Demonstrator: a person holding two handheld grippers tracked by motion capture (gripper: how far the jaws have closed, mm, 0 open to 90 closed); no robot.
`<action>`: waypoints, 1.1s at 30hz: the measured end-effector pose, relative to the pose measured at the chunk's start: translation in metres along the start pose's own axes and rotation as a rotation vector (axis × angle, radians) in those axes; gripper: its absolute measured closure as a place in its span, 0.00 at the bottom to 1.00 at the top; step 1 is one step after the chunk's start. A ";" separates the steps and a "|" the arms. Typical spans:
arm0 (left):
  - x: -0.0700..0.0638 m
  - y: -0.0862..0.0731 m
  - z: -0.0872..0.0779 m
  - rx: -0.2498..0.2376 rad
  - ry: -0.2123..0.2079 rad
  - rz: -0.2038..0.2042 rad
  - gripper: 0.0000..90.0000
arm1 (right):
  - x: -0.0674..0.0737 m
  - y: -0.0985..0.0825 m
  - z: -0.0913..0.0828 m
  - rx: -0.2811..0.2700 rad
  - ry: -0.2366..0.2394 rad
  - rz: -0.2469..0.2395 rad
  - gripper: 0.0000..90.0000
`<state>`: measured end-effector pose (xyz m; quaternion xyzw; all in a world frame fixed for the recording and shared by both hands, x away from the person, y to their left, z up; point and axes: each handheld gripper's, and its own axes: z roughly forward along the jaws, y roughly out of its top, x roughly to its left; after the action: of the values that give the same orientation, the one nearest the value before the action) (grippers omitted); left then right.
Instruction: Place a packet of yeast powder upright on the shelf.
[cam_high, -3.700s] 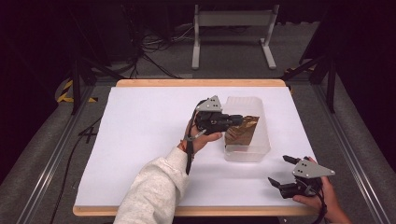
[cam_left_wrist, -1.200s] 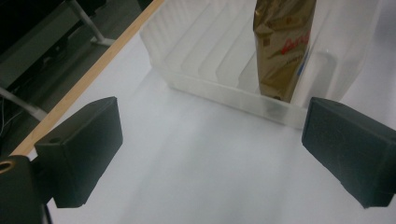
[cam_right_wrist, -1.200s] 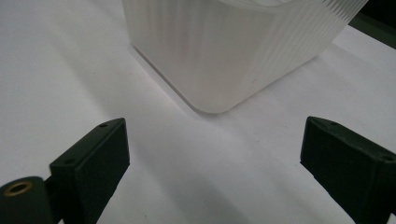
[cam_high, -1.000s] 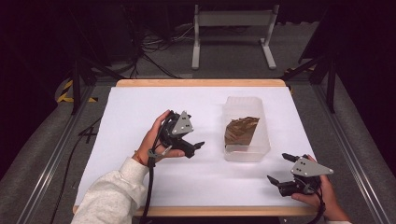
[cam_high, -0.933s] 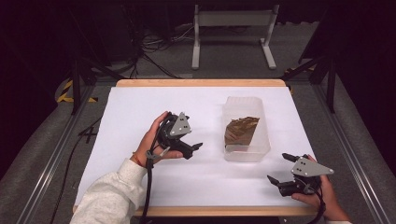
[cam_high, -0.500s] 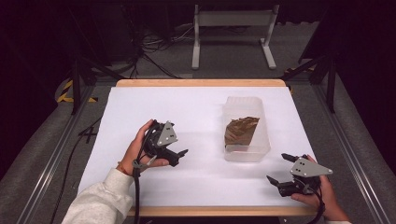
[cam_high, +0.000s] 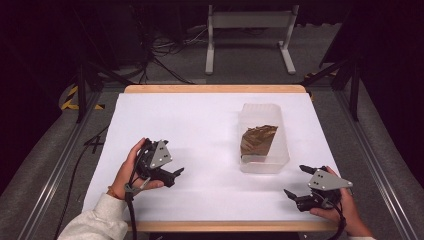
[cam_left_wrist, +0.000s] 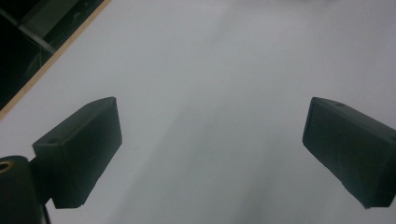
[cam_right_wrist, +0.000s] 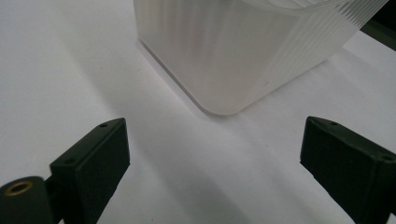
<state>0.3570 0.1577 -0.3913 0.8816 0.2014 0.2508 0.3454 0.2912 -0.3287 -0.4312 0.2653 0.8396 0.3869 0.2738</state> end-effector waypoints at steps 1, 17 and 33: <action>0.000 -0.004 -0.001 0.002 0.009 -0.004 0.06 | 0.000 0.000 0.000 0.000 0.001 -0.003 0.10; 0.004 -0.070 -0.019 0.060 0.062 -0.092 0.06 | 0.002 0.001 0.005 0.015 0.013 -0.015 0.10; 0.008 -0.131 -0.048 -0.064 0.158 -0.319 0.08 | 0.002 0.004 0.008 0.016 0.018 -0.029 0.10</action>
<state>0.3117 0.2754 -0.4512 0.8046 0.3573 0.2675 0.3916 0.2958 -0.3209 -0.4335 0.2518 0.8490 0.3785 0.2694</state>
